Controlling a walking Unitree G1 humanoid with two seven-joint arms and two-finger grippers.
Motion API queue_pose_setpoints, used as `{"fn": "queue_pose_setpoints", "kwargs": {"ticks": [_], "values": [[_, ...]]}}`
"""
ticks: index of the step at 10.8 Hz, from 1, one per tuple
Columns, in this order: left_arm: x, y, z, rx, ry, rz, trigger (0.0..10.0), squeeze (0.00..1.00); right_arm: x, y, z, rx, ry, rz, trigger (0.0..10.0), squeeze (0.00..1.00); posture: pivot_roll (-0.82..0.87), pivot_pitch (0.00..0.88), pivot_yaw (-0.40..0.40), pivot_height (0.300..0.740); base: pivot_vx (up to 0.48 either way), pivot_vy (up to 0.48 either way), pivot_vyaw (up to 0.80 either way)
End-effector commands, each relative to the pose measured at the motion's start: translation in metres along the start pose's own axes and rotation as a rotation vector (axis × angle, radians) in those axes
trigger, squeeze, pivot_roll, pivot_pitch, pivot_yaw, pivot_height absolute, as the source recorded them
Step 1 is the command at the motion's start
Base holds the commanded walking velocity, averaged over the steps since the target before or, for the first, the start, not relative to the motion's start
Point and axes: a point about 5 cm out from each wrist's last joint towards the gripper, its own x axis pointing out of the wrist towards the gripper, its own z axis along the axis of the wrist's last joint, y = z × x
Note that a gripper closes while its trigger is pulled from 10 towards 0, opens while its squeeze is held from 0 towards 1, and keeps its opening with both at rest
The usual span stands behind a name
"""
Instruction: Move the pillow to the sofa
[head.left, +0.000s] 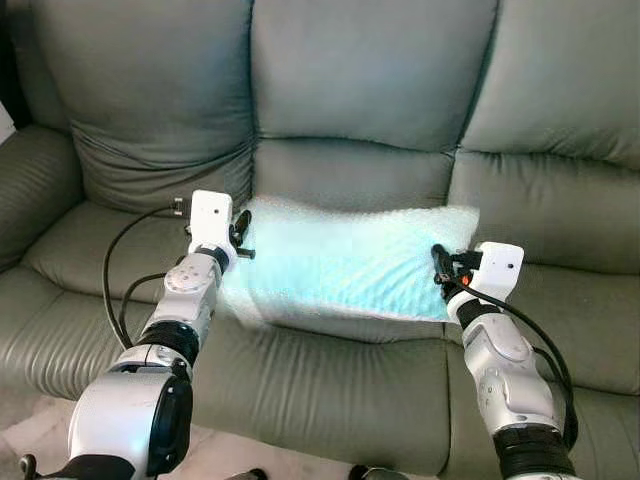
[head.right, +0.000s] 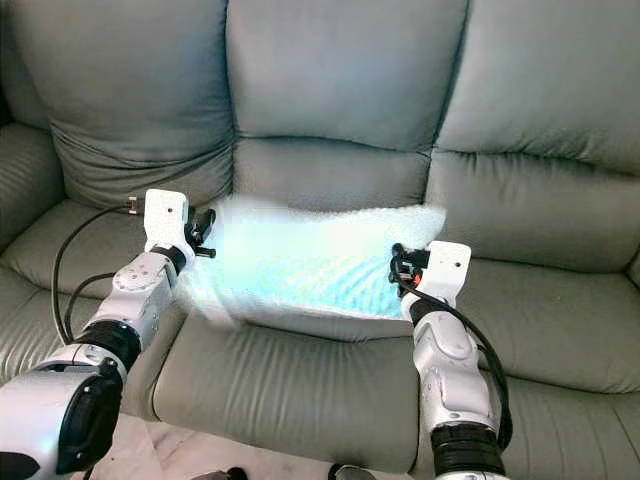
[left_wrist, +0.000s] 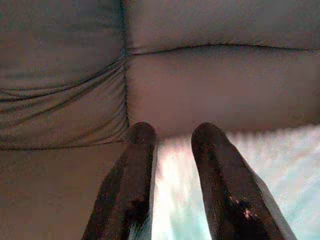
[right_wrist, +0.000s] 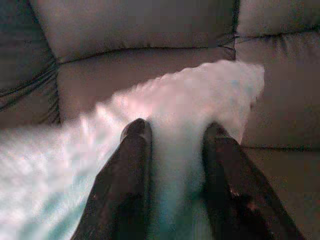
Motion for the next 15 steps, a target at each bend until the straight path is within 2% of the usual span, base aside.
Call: {"fn": "queue_pose_setpoints", "kwargs": {"ticks": [1,5,8,11,12,15], "values": [[0.001,0.003,0.004,0.020,-0.003,0.011,10.0,1.00,-0.003,0.001,0.000,-0.004,-0.013,0.004,10.0,1.00,-0.21,0.154,0.039,0.740,0.000,0.000,0.00],[0.000,0.005,0.001,0.039,0.001,0.035,10.0,1.00,-0.012,0.004,-0.009,0.003,0.009,0.023,10.0,1.00,-0.21,0.154,0.036,0.740,0.000,0.000,0.00],[-0.003,0.005,-0.002,-0.011,-0.016,-0.003,10.0,1.00,-0.016,0.001,-0.006,-0.009,0.009,0.012,10.0,1.00,-0.21,0.155,0.037,0.740,0.000,0.000,0.00],[-0.018,-0.003,-0.038,-0.087,0.076,-0.050,10.0,1.00,-0.018,-0.001,-0.009,-0.063,0.065,-0.030,10.0,1.00,-0.20,0.149,0.033,0.740,0.000,0.000,0.00],[-0.029,-0.008,-0.061,-0.113,0.152,-0.066,10.0,1.00,-0.018,-0.003,-0.017,-0.081,0.116,-0.053,10.0,1.00,-0.20,0.147,0.030,0.740,0.000,0.000,0.00],[-0.040,-0.003,-0.073,-0.158,0.164,-0.064,10.0,1.00,-0.020,-0.002,-0.009,-0.058,0.083,-0.050,10.0,1.00,-0.20,0.141,0.025,0.740,0.000,0.000,0.00]]}}
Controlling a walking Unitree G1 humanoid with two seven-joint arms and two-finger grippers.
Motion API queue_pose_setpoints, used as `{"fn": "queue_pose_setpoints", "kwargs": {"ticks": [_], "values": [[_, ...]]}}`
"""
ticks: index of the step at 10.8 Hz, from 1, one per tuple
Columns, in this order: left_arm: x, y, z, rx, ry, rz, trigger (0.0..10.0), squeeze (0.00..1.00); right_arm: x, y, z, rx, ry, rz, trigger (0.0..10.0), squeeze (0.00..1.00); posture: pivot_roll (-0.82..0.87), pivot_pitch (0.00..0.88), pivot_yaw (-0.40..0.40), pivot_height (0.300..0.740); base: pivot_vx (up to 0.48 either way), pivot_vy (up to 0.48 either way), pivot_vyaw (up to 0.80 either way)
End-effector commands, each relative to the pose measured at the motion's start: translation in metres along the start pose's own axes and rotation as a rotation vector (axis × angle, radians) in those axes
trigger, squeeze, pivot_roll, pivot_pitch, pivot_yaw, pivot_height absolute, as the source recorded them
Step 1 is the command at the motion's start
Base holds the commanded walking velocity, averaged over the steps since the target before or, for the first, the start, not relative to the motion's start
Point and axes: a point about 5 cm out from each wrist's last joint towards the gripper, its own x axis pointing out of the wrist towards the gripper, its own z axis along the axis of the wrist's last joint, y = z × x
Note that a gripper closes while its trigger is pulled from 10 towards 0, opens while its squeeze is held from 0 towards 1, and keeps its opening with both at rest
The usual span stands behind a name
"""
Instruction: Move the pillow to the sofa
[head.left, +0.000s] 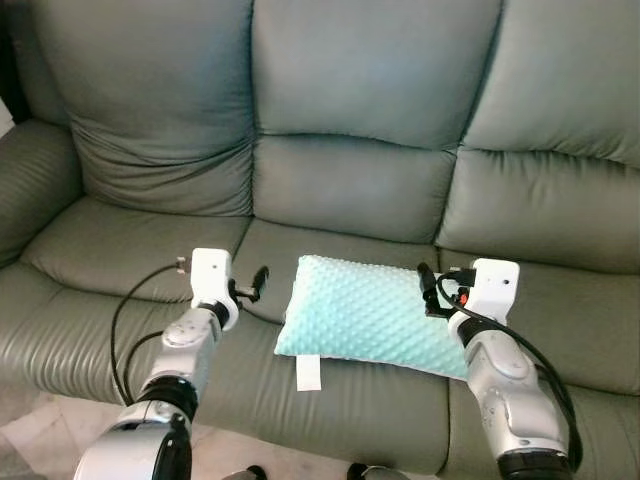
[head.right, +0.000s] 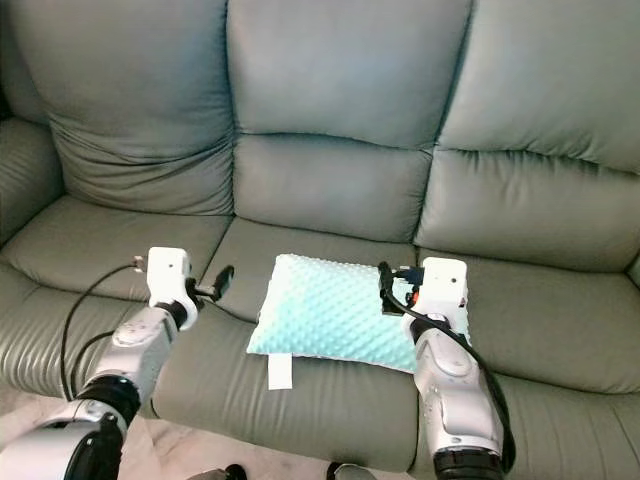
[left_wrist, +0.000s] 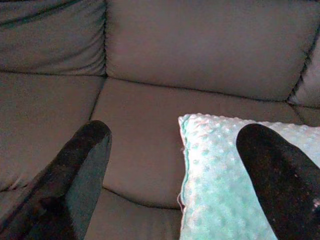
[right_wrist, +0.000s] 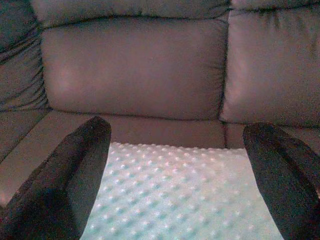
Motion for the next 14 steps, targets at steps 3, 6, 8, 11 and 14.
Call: {"fn": "queue_pose_setpoints", "kwargs": {"ticks": [3,6,8,11,14], "values": [[-0.010,0.007,-0.009,-0.006,0.036,-0.015,10.0,1.00,-0.009,-0.002,0.000,0.000,0.004,-0.003,10.0,1.00,-0.20,0.136,0.020,0.740,0.000,0.000,0.00],[-0.020,0.005,-0.002,-0.079,0.025,-0.063,10.0,0.00,-0.012,0.000,-0.002,-0.003,0.019,-0.001,10.0,0.96,-0.20,0.132,0.010,0.740,0.000,0.000,0.00],[-0.040,-0.002,0.011,-0.083,-0.009,-0.092,10.0,0.00,-0.013,-0.002,0.005,-0.002,0.012,-0.003,10.0,0.00,-0.19,0.131,0.010,0.740,0.000,0.000,0.00],[-0.049,-0.004,0.013,-0.107,0.017,-0.075,10.0,0.00,-0.020,0.000,0.003,0.016,0.025,-0.002,10.0,0.00,-0.19,0.135,0.006,0.740,0.000,0.000,-0.76],[-0.045,-0.007,0.016,-0.102,0.060,-0.087,10.0,0.00,-0.018,0.000,0.007,0.013,0.020,0.005,10.0,0.00,-0.20,0.136,0.003,0.740,0.000,0.000,-0.40]]}}
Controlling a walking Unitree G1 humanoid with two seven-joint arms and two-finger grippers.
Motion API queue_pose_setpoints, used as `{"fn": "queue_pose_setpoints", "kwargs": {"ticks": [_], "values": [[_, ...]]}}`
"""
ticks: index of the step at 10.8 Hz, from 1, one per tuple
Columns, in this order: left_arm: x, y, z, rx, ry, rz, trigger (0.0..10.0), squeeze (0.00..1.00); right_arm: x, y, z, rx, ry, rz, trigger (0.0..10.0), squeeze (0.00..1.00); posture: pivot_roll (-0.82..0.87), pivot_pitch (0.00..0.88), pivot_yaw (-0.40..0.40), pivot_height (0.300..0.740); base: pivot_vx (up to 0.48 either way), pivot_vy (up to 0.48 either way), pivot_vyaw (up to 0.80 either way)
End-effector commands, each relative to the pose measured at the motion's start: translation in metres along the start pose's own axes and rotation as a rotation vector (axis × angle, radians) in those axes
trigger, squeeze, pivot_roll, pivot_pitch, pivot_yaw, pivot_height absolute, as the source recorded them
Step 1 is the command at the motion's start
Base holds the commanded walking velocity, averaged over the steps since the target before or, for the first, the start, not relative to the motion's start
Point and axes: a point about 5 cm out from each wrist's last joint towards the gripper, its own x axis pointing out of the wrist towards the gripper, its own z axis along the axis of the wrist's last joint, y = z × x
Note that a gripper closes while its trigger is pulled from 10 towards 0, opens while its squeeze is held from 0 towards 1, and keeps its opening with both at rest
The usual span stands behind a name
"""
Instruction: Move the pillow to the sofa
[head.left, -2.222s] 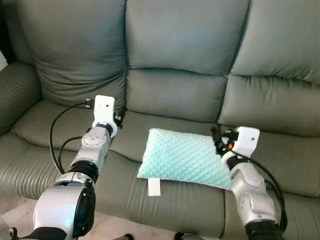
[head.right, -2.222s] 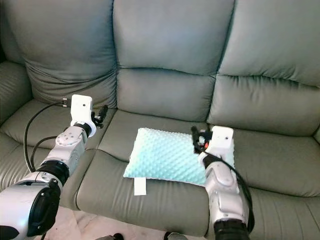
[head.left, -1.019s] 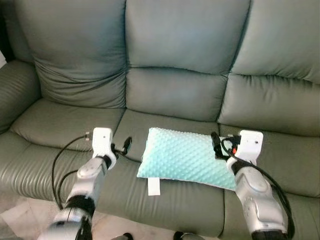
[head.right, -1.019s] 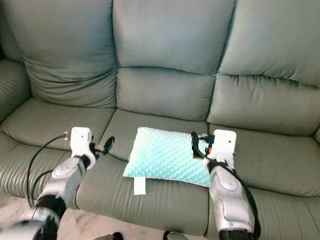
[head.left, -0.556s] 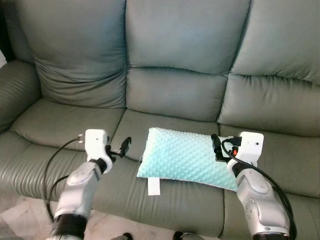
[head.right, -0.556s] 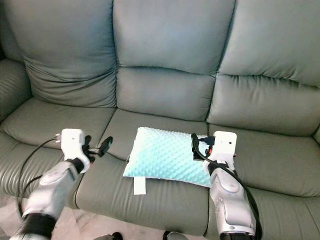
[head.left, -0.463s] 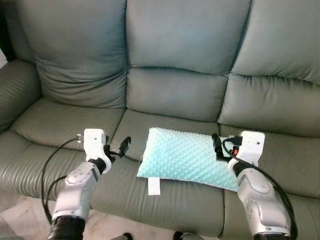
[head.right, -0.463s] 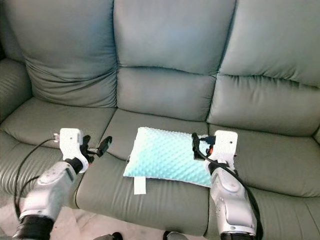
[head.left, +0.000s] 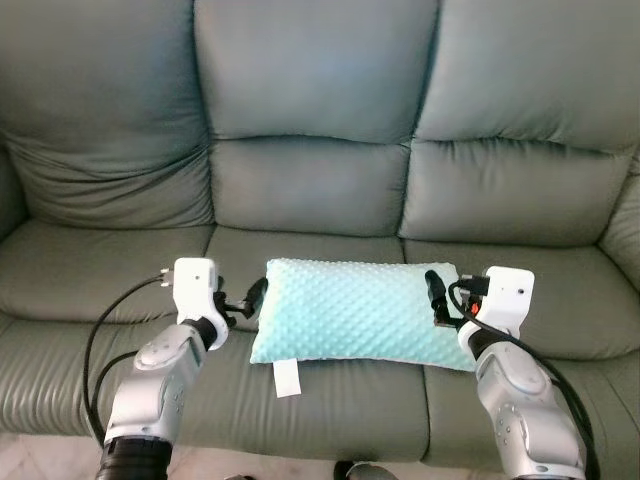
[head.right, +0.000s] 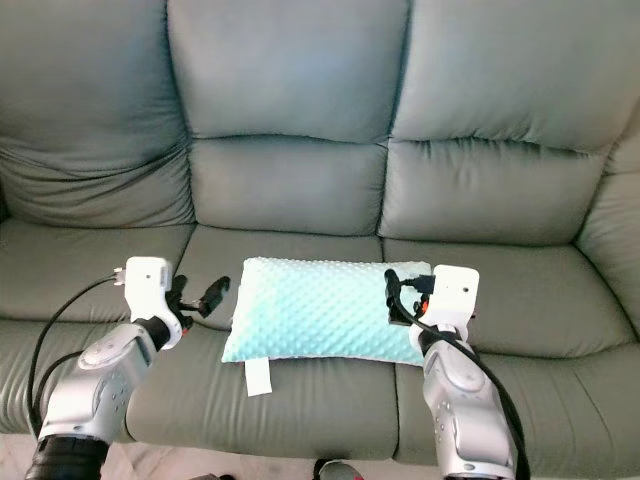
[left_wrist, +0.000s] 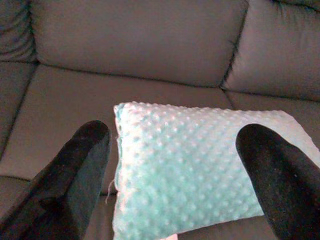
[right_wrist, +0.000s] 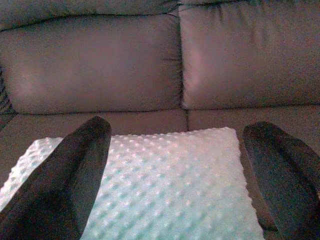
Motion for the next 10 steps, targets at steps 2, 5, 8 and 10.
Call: {"fn": "queue_pose_setpoints", "kwargs": {"ticks": [2,5,8,10], "values": [[-0.001,0.008,0.006,0.004,0.001,0.025,10.0,0.00,0.001,0.002,0.005,0.002,-0.010,0.014,10.0,0.00,-0.20,0.138,0.003,0.740,0.000,0.000,0.00],[-0.001,0.004,0.011,-0.010,-0.003,-0.005,10.0,0.00,0.001,0.003,0.003,0.003,0.000,0.018,10.0,0.00,-0.20,0.141,0.001,0.740,0.000,0.000,0.00],[0.000,-0.004,0.007,-0.014,0.035,-0.054,10.0,0.00,0.002,0.003,0.003,0.005,0.004,0.019,10.0,0.00,-0.19,0.143,0.000,0.740,0.000,0.000,0.00],[0.005,-0.006,0.000,0.063,0.087,-0.071,10.0,0.00,0.002,0.000,-0.005,-0.008,0.058,-0.004,10.0,0.00,-0.19,0.146,-0.001,0.740,0.000,0.000,0.00]]}}
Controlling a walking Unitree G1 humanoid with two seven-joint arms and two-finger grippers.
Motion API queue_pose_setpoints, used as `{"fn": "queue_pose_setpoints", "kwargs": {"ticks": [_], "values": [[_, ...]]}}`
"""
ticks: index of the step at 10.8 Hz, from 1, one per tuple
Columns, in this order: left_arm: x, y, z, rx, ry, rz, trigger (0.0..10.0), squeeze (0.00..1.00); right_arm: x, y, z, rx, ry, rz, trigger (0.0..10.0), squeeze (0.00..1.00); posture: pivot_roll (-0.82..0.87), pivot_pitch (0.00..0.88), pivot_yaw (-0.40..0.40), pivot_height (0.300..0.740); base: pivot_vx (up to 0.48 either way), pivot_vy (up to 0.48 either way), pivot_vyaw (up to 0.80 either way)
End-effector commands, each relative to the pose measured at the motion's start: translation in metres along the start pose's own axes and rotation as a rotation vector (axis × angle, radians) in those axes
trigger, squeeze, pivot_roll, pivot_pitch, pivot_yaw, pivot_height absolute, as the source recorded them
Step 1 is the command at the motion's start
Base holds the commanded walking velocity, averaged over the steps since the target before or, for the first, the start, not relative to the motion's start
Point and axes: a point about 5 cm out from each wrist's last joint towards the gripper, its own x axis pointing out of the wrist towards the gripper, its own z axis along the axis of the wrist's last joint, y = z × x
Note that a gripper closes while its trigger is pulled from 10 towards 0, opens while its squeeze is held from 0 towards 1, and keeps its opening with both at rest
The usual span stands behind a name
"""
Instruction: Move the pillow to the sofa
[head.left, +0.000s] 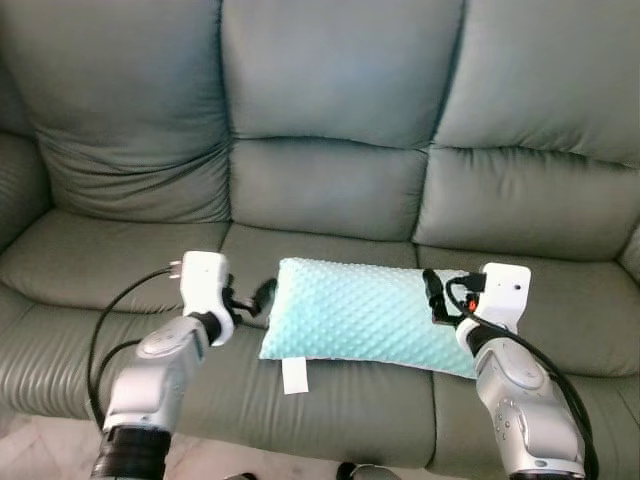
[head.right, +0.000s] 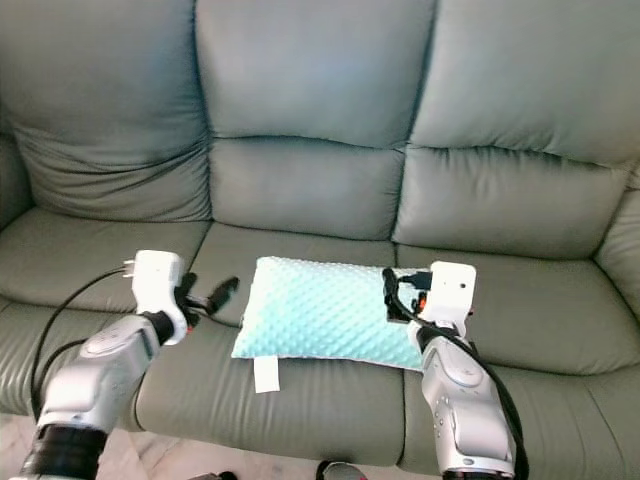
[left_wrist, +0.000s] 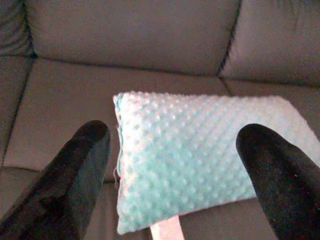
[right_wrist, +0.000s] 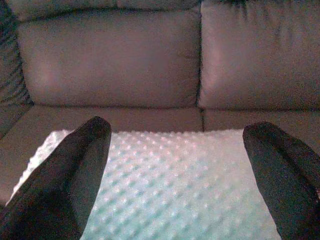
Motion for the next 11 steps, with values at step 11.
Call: {"fn": "queue_pose_setpoints", "kwargs": {"ticks": [11], "values": [[0.042,-0.015,-0.043,0.001,0.162,-0.010,10.0,0.00,-0.014,-0.017,-0.045,0.056,0.313,-0.065,10.0,0.00,-0.23,0.237,0.007,0.740,0.000,0.000,0.00]]}}
